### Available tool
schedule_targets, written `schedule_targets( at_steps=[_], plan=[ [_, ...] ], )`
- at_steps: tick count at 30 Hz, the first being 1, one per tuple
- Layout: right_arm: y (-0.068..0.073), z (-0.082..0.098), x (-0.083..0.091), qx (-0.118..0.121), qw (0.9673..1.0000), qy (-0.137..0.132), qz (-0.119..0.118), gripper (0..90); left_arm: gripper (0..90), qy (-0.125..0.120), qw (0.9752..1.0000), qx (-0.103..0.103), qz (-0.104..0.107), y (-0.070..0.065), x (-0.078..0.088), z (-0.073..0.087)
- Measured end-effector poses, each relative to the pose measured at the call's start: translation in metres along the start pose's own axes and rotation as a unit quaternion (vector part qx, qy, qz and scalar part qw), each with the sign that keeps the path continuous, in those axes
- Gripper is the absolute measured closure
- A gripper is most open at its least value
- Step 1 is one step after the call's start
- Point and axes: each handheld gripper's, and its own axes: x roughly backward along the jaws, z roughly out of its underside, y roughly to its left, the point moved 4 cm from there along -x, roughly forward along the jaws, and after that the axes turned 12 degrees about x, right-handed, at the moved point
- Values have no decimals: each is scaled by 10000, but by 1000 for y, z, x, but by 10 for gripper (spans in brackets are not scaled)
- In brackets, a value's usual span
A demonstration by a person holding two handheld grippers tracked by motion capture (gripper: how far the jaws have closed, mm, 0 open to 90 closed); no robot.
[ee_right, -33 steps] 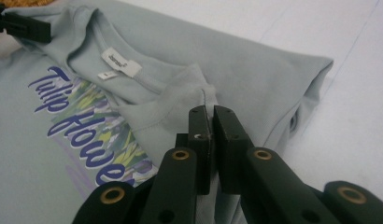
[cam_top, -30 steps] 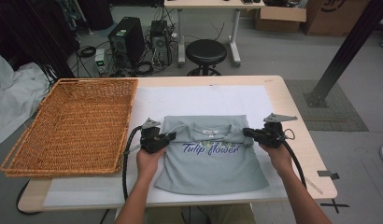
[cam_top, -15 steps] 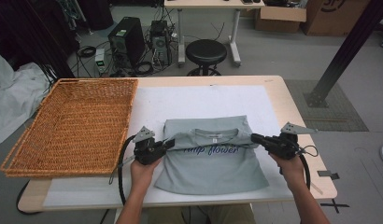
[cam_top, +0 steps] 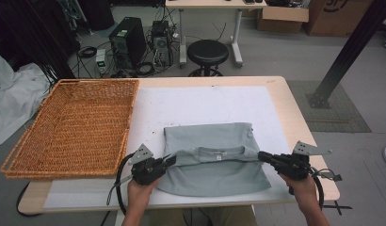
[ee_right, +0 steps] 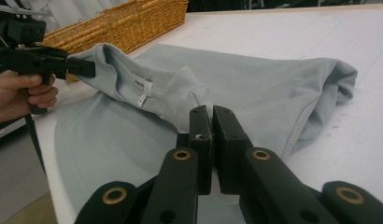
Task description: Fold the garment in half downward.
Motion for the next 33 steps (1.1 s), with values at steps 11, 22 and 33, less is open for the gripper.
schedule_targets(
  at_steps=[11,22,33],
  plan=[
    [21,11,11,120,9997,2,-203,870,818,119,9998,-144,-53,-6,14,13],
    [29,27,16,186,9990,224,-326,867,759,195,9998,-31,102,-8,19,25],
    [11,23,34,-333,9990,-292,-84,702,358,-601,9955,711,193,-2,36,4]
  ],
)
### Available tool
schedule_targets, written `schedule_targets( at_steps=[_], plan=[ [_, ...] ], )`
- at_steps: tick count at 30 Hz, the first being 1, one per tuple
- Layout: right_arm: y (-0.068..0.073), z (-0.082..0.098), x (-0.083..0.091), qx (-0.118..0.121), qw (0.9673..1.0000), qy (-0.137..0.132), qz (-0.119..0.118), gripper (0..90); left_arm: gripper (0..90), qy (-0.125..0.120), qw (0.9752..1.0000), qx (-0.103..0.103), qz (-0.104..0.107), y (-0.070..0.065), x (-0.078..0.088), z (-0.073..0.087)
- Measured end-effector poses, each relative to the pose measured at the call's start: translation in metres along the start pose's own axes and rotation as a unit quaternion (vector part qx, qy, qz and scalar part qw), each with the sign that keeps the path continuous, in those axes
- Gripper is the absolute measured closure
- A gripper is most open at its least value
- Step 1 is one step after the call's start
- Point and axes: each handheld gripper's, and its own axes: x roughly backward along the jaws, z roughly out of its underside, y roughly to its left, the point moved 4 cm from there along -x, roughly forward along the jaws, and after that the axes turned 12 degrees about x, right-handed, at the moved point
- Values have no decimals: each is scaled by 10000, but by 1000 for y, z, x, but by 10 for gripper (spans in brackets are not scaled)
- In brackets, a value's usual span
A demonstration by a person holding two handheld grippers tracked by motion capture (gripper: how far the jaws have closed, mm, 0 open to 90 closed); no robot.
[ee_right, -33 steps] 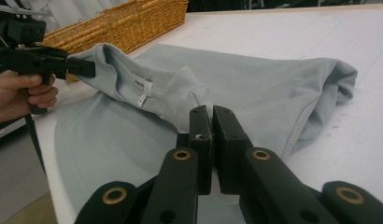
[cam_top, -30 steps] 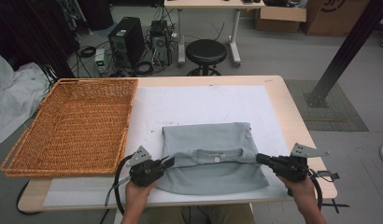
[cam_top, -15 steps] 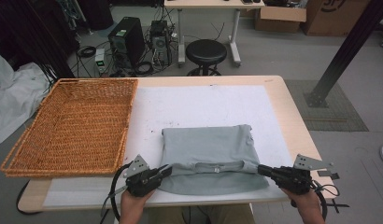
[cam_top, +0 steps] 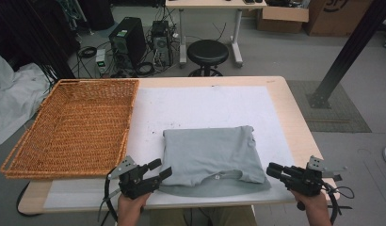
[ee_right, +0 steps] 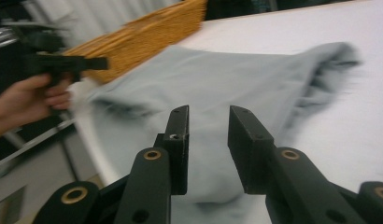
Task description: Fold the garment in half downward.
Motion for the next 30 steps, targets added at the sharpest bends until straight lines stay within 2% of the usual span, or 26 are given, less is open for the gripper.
schedule_targets(
  at_steps=[9,13,18,21,23,24,26,28,30],
  plan=[
    [-8,-7,-15,-13,9993,-22,371,622,360,-32,9990,66,-445,9,-17,-14],
    [-19,-9,-17,-138,9966,47,815,571,358,-152,9984,121,-531,13,-24,-23],
    [-32,-17,-21,-178,9939,-160,1076,474,331,-278,9978,71,-598,14,-34,-36],
    [-40,-24,-25,-48,9919,-151,1257,411,307,-361,9972,44,-655,18,-40,-43],
    [-46,-27,-30,0,9902,-103,1392,362,276,-378,9975,59,-601,21,-43,-47],
    [-48,-29,-32,39,9892,-79,1466,344,268,-382,9970,60,-675,23,-46,-49],
    [-52,-30,-35,88,9883,-25,1519,326,265,-391,9968,89,-689,25,-48,-51],
    [-59,-33,-43,192,9863,108,1634,262,176,-447,9956,108,-816,30,-52,-56],
    [-63,-34,-48,196,9855,118,1682,228,155,-474,9954,103,-827,33,-56,-60]
  ],
)
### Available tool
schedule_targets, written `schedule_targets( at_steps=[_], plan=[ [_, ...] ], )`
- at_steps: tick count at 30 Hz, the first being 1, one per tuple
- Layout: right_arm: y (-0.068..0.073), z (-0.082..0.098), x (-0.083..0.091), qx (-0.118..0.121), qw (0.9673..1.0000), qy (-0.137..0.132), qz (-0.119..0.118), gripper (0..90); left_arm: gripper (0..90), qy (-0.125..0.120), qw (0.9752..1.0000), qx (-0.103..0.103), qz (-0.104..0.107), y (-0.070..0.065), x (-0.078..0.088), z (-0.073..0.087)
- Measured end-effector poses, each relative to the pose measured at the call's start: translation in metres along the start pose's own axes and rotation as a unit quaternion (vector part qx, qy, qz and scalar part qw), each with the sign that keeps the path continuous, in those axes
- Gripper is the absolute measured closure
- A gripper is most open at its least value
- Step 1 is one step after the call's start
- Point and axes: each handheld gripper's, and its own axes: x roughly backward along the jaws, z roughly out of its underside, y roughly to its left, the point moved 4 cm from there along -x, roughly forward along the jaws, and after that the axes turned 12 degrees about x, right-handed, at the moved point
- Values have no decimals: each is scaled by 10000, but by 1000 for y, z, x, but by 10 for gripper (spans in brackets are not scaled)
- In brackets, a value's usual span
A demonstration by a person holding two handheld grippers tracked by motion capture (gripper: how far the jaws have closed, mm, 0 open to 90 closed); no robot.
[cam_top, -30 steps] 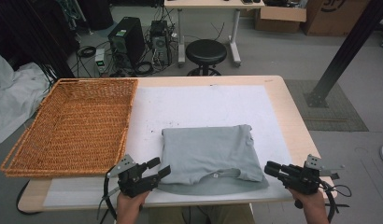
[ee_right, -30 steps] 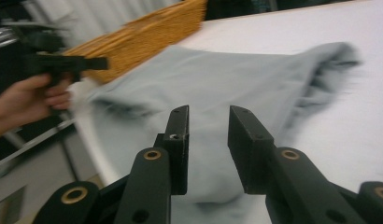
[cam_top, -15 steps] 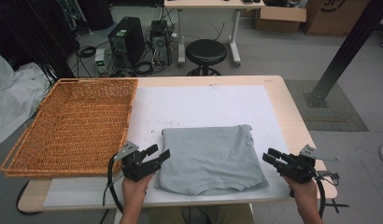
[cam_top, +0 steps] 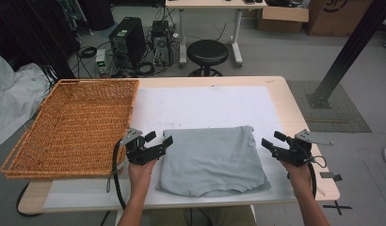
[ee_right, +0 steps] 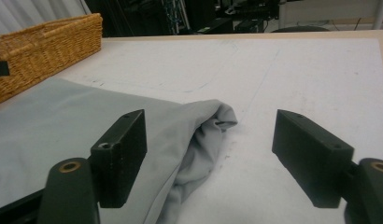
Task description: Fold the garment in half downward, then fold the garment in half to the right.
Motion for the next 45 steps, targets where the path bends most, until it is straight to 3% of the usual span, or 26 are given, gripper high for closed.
schedule_targets(
  at_steps=[5,8,15,22,45],
  plan=[
    [-7,0,-7,102,9996,24,253,168,157,52,9999,-131,16,1,-6,-3],
    [-12,1,-7,-91,9994,-44,324,144,158,40,9998,-171,-17,0,-7,-3],
    [-8,-3,-2,-16,9996,-51,283,144,163,-118,9998,-143,31,-6,-2,-6],
    [-9,-8,5,-9,9994,-41,350,144,164,-176,9995,-274,23,-11,3,-11],
    [-5,-13,10,48,9994,-60,330,145,162,57,9996,-284,44,-13,6,-8]
  ],
)
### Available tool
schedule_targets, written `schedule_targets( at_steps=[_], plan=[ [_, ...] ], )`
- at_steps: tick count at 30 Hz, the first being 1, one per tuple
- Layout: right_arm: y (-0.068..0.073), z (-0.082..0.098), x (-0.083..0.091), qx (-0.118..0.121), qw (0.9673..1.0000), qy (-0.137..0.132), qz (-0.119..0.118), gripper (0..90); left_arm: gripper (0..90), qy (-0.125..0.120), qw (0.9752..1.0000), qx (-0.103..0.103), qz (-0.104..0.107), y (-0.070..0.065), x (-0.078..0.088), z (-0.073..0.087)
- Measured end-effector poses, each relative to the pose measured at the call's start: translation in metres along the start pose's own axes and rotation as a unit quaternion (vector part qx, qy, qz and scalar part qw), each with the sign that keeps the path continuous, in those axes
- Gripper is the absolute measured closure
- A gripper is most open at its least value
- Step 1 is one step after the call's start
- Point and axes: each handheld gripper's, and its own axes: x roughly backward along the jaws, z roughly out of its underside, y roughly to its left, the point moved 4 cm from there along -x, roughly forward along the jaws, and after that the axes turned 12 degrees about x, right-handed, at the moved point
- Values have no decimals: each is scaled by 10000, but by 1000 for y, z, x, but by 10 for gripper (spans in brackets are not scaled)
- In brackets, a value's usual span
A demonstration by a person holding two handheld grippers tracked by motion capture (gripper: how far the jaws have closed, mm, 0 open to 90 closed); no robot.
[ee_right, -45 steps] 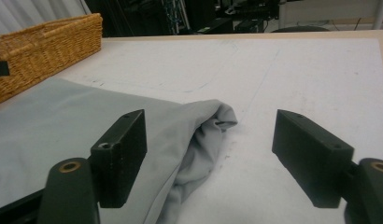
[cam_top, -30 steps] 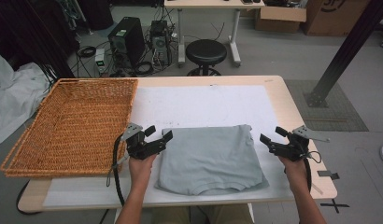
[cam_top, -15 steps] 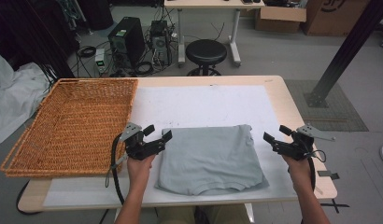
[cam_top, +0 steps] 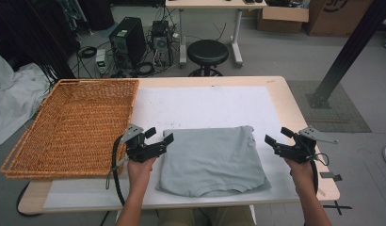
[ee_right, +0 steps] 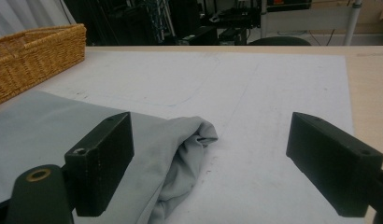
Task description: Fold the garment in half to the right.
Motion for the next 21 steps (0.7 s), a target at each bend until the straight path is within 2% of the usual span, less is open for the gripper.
schedule_targets(
  at_steps=[9,11,16,21],
  plan=[
    [-1,-3,-1,41,10000,5,-14,145,163,15,10000,17,44,2,0,-3],
    [-1,-3,-1,44,10000,7,-14,145,163,47,10000,27,24,2,0,-3],
    [-4,-7,-3,29,10000,-6,-44,146,165,308,9995,24,-48,1,3,1],
    [-6,-13,-7,80,9999,-11,-141,146,169,331,9994,56,-74,-1,8,5]
  ],
)
